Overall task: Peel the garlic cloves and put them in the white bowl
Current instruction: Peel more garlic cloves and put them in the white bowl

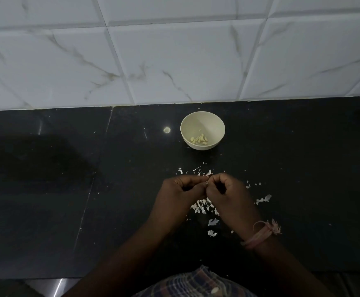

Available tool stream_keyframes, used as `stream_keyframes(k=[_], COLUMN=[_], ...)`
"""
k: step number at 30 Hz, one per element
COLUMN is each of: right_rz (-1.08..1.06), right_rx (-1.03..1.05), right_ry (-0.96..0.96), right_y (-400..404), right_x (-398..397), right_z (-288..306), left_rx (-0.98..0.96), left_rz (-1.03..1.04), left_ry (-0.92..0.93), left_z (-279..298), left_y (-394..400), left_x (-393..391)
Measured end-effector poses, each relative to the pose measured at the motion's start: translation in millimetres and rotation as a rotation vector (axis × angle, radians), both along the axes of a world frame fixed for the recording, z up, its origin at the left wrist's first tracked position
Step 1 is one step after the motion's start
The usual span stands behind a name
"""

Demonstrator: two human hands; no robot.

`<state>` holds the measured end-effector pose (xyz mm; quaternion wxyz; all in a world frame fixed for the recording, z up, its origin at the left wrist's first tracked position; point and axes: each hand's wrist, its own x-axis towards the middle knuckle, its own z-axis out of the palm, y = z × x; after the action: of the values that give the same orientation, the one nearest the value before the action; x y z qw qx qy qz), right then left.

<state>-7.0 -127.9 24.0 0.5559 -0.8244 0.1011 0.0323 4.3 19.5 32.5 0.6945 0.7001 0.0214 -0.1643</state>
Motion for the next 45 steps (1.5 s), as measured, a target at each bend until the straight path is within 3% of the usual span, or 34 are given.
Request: stream_keyframes(k=[3, 7, 16, 19, 26, 29, 33, 38, 42, 45], right_rz=[-0.006, 0.022, -0.078, -0.126, -0.175, -0.209, -0.244, -0.169, -0.110, -0.081], right_rx=[0.064, 0.175, 0.092, 0.131, 0.371, 0.405, 0.271, -0.173, -0.198, -0.252], right_ry=[0.013, 0.080, 0.018, 0.033, 0.092, 0.078, -0.006, -0.067, -0.101, -0.254], right_y=[-3.1, -5.0, 6.3, 6.7, 6.2, 2.2, -4.9, -8.8, -9.8, -9.8], right_x=[1.5, 2.3, 3.2, 4.8, 5.6, 6.3, 5.2, 7.2, 7.8, 10.0], right_z=[4.8, 8.0, 4.9, 4.9, 5.6, 4.2, -1.4, -12.8, -17.9, -10.1], left_rx=[-0.083, 0.024, 0.140, 0.015, -0.495, -0.564, -0.606, -0.575, -0.520, -0.510], left_rz=[-0.034, -0.037, 0.040, 0.035, 0.155, 0.195, 0.227, 0.248, 0.236, 0.234], left_ry=[0.042, -0.034, -0.148, -0.028, 0.277, 0.324, 0.335, 0.298, 0.270, 0.262], left_z=[-0.8, -1.8, -1.4, -5.9, -16.9, -14.9, -14.7, -16.1, -15.3, -15.1], left_y=[0.9, 1.1, -2.6, -3.2, -5.6, -5.0, -4.8, -4.7, -3.0, -4.5], left_x=[2.2, 4.1, 0.9, 3.1, 2.5, 4.7, 7.2, 7.6, 8.4, 9.8])
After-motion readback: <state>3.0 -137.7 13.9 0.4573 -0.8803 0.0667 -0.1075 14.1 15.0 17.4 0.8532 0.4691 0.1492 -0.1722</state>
